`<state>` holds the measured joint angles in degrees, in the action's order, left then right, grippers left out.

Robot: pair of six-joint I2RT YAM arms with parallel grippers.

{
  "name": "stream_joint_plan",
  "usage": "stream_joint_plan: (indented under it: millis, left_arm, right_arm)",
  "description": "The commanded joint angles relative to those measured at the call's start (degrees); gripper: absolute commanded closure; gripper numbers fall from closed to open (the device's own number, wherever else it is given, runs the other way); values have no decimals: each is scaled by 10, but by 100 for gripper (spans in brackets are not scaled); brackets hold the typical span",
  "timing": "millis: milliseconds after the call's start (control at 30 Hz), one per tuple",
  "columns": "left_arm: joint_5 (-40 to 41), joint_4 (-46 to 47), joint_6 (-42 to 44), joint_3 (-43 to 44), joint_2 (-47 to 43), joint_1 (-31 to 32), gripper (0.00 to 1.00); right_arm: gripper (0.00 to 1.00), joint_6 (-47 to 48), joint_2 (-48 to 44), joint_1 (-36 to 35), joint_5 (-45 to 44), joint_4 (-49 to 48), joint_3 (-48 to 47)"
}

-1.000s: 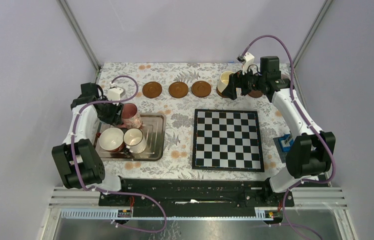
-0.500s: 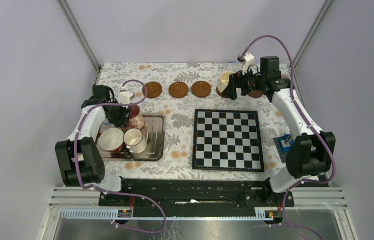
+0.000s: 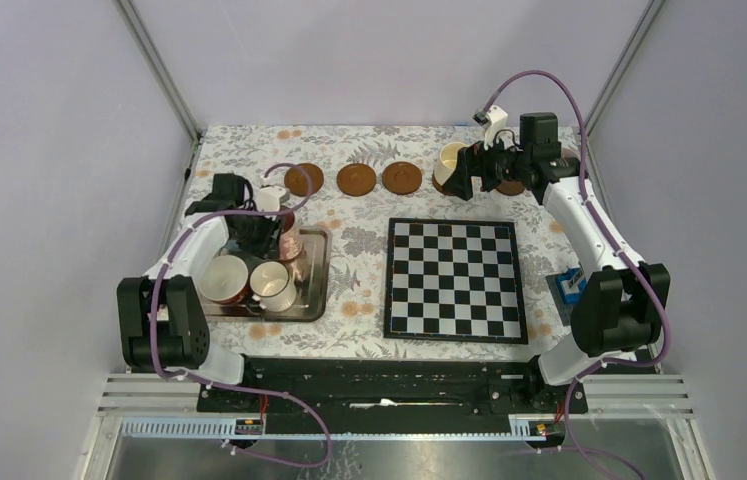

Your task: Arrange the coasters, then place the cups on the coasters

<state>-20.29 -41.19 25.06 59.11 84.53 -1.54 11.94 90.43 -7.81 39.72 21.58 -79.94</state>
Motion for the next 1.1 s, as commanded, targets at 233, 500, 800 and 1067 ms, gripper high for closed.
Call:
stream_joint_plan:
  millis: [233, 500, 800, 1067]
  left_arm:
    - [-17, 24, -78, 1, -4, 73, 45]
    - [-12, 24, -88, -12, -12, 106, 42]
    - [0, 10, -85, -19, -32, 122, 41]
    - [6, -14, -81, -13, -102, 122, 39]
  right_arm:
    - [0, 2, -16, 2, 16, 3, 4]
    - [1, -2, -10, 1, 22, 2, 3]
    - [0, -3, -2, 1, 21, 10, 5]
    - [0, 10, 3, -28, -9, 15, 21]
